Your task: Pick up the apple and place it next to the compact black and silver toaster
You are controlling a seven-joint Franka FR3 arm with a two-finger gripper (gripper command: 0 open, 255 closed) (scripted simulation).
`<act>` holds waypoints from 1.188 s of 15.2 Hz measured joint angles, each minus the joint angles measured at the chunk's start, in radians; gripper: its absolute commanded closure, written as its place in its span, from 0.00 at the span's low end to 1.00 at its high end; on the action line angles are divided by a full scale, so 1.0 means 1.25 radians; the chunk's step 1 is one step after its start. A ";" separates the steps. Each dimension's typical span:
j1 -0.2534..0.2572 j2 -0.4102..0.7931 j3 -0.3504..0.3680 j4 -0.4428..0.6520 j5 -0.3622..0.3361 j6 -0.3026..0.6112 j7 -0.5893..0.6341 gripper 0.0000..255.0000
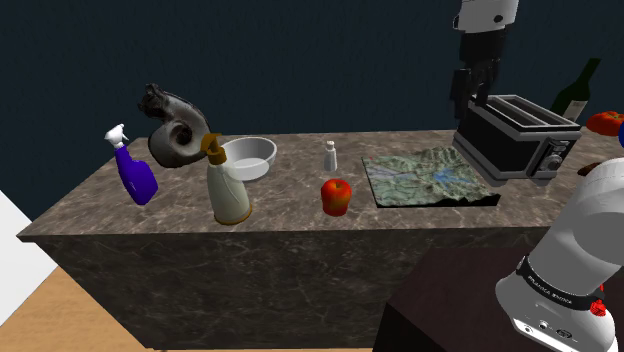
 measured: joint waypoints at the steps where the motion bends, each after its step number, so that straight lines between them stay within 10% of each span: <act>1: 0.000 0.000 0.000 0.000 0.000 0.000 0.000 0.00; 18: 0.072 0.221 0.085 -0.122 0.239 0.444 0.154 0.00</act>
